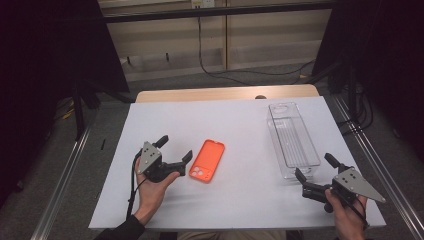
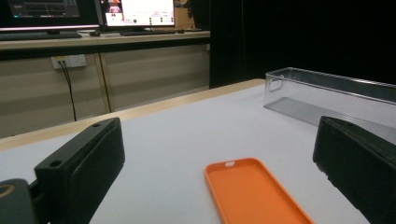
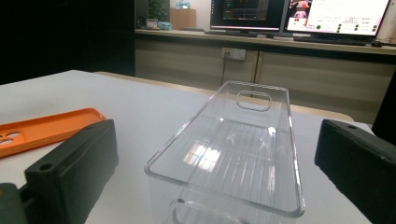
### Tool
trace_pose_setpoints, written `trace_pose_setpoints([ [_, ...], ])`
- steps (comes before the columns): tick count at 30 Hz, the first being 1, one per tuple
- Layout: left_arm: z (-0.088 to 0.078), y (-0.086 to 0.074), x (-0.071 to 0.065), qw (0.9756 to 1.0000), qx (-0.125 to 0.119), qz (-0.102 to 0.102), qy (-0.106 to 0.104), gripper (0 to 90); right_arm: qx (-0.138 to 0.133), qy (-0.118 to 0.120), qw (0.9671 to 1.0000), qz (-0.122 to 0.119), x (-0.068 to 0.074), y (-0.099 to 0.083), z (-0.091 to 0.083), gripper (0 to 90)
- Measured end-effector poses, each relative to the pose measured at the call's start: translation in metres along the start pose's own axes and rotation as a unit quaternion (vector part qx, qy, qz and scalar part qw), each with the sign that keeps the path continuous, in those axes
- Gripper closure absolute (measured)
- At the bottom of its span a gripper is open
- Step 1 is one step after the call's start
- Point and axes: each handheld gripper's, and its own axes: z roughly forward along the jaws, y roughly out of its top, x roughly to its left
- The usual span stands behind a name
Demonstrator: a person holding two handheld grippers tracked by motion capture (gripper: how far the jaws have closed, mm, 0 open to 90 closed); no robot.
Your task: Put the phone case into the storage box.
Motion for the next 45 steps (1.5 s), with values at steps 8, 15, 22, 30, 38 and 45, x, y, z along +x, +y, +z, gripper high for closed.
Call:
trace_pose_setpoints([
  [8,0.015,0.005,-0.001,0.9999,-0.005,0.011,0.000,3.0,0.002,-0.002,1.0000,0.000,0.000,0.000,0.000,0.0],
  [15,0.027,0.007,0.002,0.9999,-0.010,0.002,-0.004,4.7,0.003,-0.001,1.0000,-0.001,0.001,-0.001,0.001,0.0],
  [22,0.030,0.006,0.002,0.9998,-0.012,-0.005,-0.012,14.2,0.004,-0.002,1.0000,-0.003,0.000,-0.001,0.001,0.0],
  [30,0.029,0.006,0.005,0.9991,-0.009,-0.027,-0.032,36.2,0.003,0.000,1.0000,-0.001,0.001,-0.001,0.001,0.0],
  [38,0.029,0.006,0.004,0.9983,-0.005,-0.028,-0.051,55.4,0.004,0.000,1.0000,-0.001,0.000,-0.001,0.001,0.0],
  [45,0.030,0.006,0.003,0.9965,-0.004,-0.034,-0.077,80.2,0.003,0.001,1.0000,-0.001,0.001,-0.001,0.001,0.0],
])
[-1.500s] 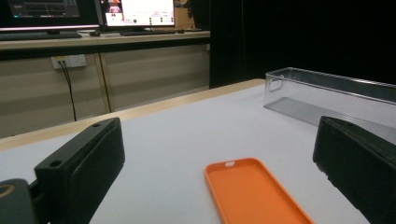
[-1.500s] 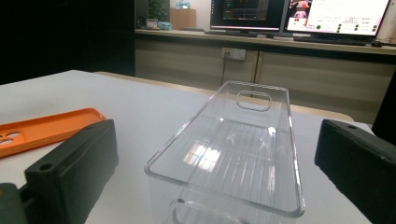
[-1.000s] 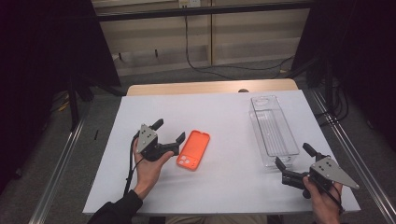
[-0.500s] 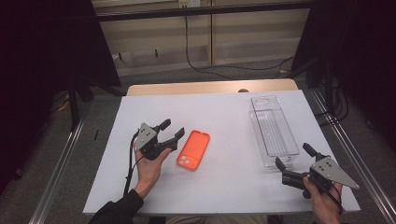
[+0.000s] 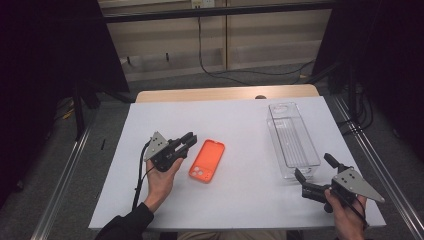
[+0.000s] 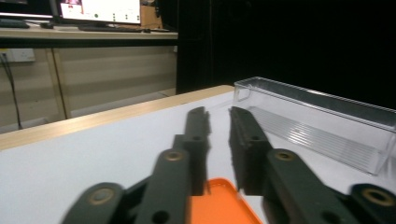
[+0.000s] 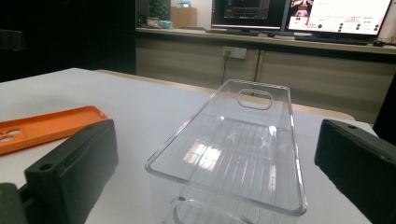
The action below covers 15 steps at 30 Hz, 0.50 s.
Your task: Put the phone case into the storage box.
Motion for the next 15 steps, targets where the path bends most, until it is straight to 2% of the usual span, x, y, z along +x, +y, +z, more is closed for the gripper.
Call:
trace_pose_setpoints([
  [6,0.001,0.001,-0.004,0.9997,0.008,0.004,-0.021,90.0,0.000,0.000,1.0000,0.000,0.000,0.000,0.000,0.0],
  [10,0.002,0.002,-0.007,0.9994,0.016,0.006,-0.031,90.0,0.000,0.000,1.0000,0.000,0.000,0.000,0.000,0.0],
  [15,0.003,0.000,-0.011,0.9982,0.038,0.005,-0.045,90.0,-0.001,0.000,1.0000,0.000,0.000,0.000,0.000,0.0],
])
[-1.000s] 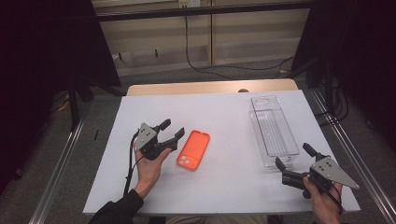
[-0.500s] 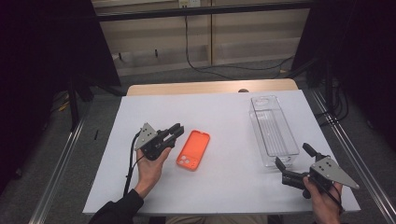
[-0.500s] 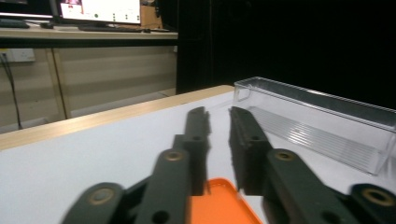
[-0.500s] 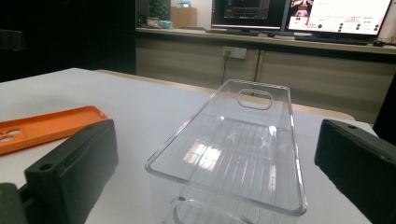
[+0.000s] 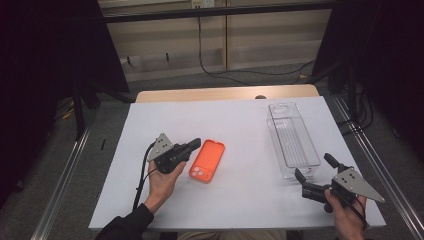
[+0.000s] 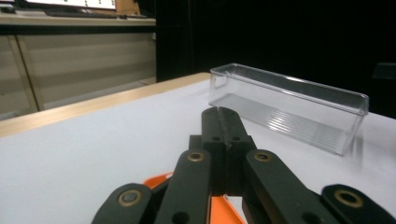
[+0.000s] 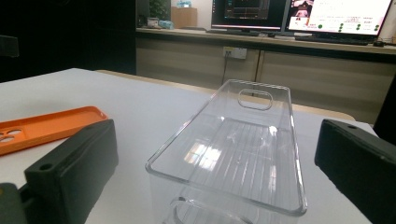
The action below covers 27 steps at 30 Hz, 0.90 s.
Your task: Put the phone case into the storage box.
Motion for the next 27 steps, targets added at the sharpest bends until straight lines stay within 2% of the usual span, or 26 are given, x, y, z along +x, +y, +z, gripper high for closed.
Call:
trace_pose_setpoints([
  [8,0.0002,-0.0006,-0.0034,0.9993,0.031,-0.006,-0.019,90.0,-0.001,0.000,1.0000,-0.001,-0.0001,0.0000,-0.0001,0.0],
  [13,0.0002,-0.0010,-0.0049,0.9979,0.056,-0.020,-0.027,90.0,0.001,0.000,1.0000,-0.001,-0.0001,-0.0001,0.0001,0.0],
  [16,0.0005,-0.0011,-0.0045,0.9965,0.071,-0.033,-0.031,90.0,0.000,0.000,1.0000,0.000,-0.0001,0.0000,0.0000,0.0],
  [19,0.0010,-0.0003,-0.0055,0.9944,0.090,-0.045,-0.033,90.0,0.001,0.000,1.0000,-0.001,-0.0003,-0.0001,0.0001,0.0],
  [20,0.0016,0.0003,-0.0065,0.9930,0.102,-0.047,-0.037,90.0,0.001,0.001,1.0000,-0.001,-0.0003,-0.0001,0.0001,0.0],
  [21,0.0016,0.0003,-0.0065,0.9930,0.102,-0.047,-0.037,90.0,0.001,0.001,1.0000,-0.001,-0.0003,-0.0001,0.0001,0.0],
  [23,0.0022,0.0006,-0.0070,0.9911,0.117,-0.049,-0.041,90.0,0.000,0.000,1.0000,0.000,-0.0002,0.0000,0.0000,0.0],
  [24,0.0036,0.0004,-0.0079,0.9894,0.128,-0.049,-0.048,90.0,0.000,0.000,1.0000,0.000,-0.0001,0.0000,-0.0001,0.0],
  [25,0.0036,0.0004,-0.0079,0.9894,0.128,-0.049,-0.048,90.0,0.000,0.001,1.0000,-0.001,-0.0001,0.0000,0.0000,0.0],
  [27,0.0048,0.0003,-0.0088,0.9879,0.138,-0.049,-0.050,90.0,0.000,0.000,1.0000,-0.002,-0.0001,0.0000,0.0000,0.0],
])
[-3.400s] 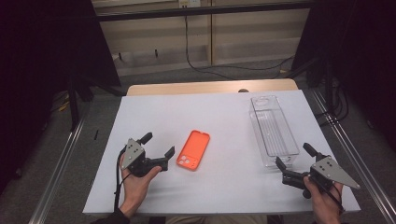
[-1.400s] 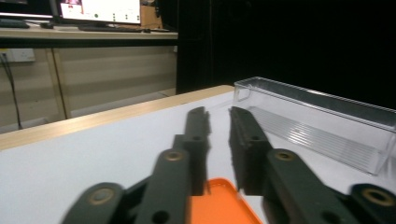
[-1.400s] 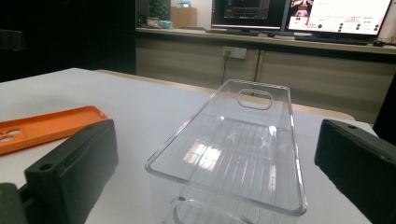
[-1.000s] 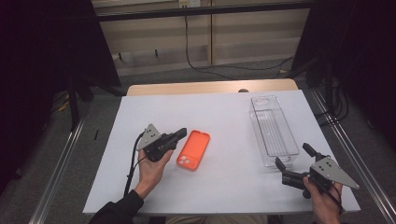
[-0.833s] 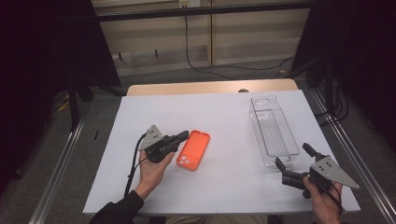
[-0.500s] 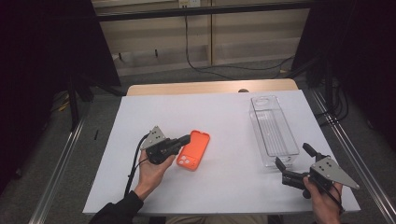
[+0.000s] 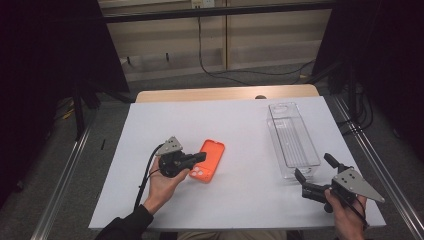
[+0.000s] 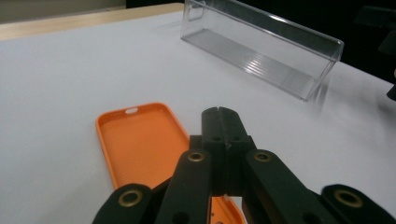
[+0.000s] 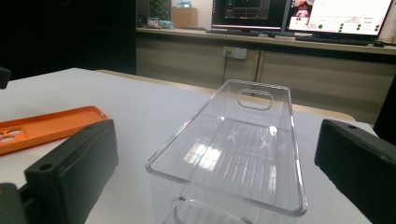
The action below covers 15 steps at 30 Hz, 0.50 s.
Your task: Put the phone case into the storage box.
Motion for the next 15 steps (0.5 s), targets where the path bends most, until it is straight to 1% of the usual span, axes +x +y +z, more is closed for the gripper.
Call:
trace_pose_setpoints([
  [3,0.002,0.000,-0.001,0.9998,0.017,-0.002,-0.003,90.0,-0.001,0.000,1.0000,0.000,0.000,0.000,0.000,0.0],
  [4,0.003,0.000,-0.001,0.9995,0.030,-0.003,-0.003,90.0,0.000,0.000,1.0000,0.000,0.000,0.000,0.000,0.0],
  [5,0.003,0.000,-0.001,0.9995,0.030,-0.003,-0.003,90.0,0.000,0.000,1.0000,0.000,0.000,0.000,0.000,0.0],
  [6,0.004,0.000,-0.001,0.9993,0.038,-0.005,-0.004,90.0,-0.001,0.001,1.0000,0.000,0.000,0.000,0.000,0.0],
  [7,0.005,0.000,-0.002,0.9990,0.041,-0.012,-0.010,90.0,-0.001,0.001,1.0000,0.000,0.000,0.000,0.000,0.0],
  [9,0.006,0.000,-0.003,0.9986,0.050,-0.009,-0.010,90.0,-0.001,0.001,1.0000,0.000,0.000,0.000,0.000,0.0],
  [11,0.008,0.001,-0.004,0.9978,0.064,-0.011,-0.013,90.0,-0.001,0.001,1.0000,0.000,0.000,0.000,0.000,0.0],
  [13,0.010,0.002,-0.005,0.9972,0.072,-0.013,-0.014,90.0,-0.001,0.001,1.0000,0.000,0.000,0.000,0.000,0.0],
  [15,0.013,0.002,-0.005,0.9962,0.084,-0.013,-0.017,90.0,-0.001,0.001,1.0000,0.000,0.000,0.000,0.000,0.0],
])
